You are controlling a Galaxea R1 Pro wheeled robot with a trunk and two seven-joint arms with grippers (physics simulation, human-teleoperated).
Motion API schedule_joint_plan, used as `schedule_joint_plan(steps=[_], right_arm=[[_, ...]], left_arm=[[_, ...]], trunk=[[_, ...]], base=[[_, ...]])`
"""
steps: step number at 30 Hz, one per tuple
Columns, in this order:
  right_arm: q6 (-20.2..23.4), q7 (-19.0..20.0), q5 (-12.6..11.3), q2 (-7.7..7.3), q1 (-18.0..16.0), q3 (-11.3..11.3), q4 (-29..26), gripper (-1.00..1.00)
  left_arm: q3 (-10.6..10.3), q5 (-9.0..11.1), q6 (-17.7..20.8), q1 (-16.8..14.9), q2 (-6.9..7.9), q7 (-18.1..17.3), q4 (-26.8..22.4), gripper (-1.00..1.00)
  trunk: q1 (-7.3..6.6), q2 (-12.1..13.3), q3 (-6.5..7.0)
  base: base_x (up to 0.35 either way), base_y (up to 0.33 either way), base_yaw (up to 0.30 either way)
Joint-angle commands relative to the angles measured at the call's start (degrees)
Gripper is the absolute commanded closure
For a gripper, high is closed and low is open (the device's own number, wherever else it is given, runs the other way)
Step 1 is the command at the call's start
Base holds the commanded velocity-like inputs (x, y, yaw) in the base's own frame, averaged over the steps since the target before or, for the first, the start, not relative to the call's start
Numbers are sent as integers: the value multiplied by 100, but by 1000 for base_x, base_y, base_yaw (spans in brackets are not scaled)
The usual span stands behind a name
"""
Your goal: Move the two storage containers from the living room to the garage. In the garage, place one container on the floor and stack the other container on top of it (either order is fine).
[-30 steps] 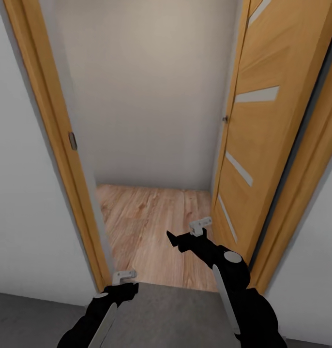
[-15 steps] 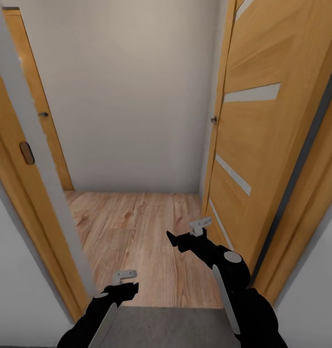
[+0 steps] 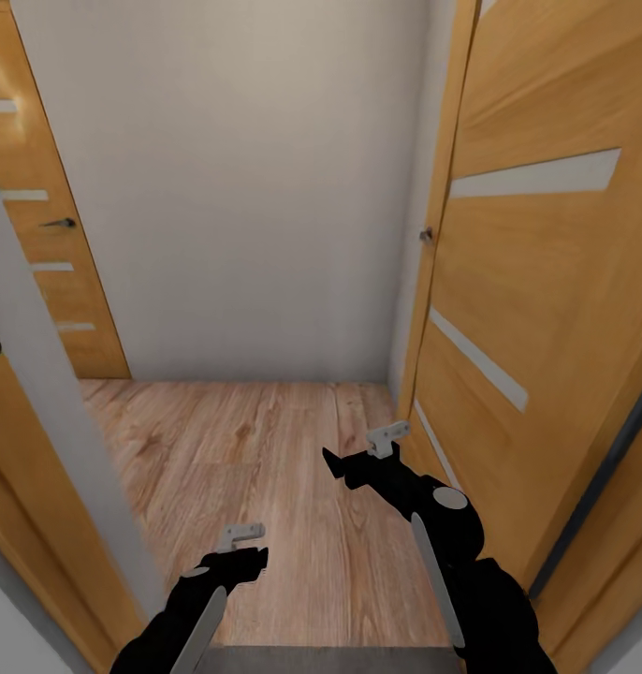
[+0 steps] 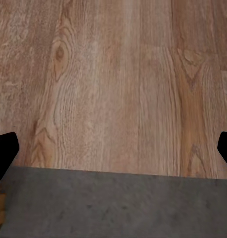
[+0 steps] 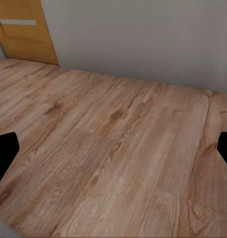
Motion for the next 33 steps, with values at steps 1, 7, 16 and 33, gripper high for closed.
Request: schedule_joint_plan(steps=[1,7,16,33], right_arm=[[-4,0,0,-1,0,1,-2,-100],[-11,0,0,4,0,4,0,-100],[-24,0,0,0,0,3,-3,-100],[-7,0,0,6,0,-1,-1,-100]], left_arm=[[0,-1,0,-1,0,0,0,-100],[0,0,5,0,0,3,6,-100],[0,0,-8,2,0,8,14,-100],[0,-3,-6,-2,0,1,15,-100]], trunk=[[0,0,0],[0,0,0],[0,0,0],[0,0,0]], base=[[339,8,0],[339,-17,0],[202,-48,0],[35,-1,70]])
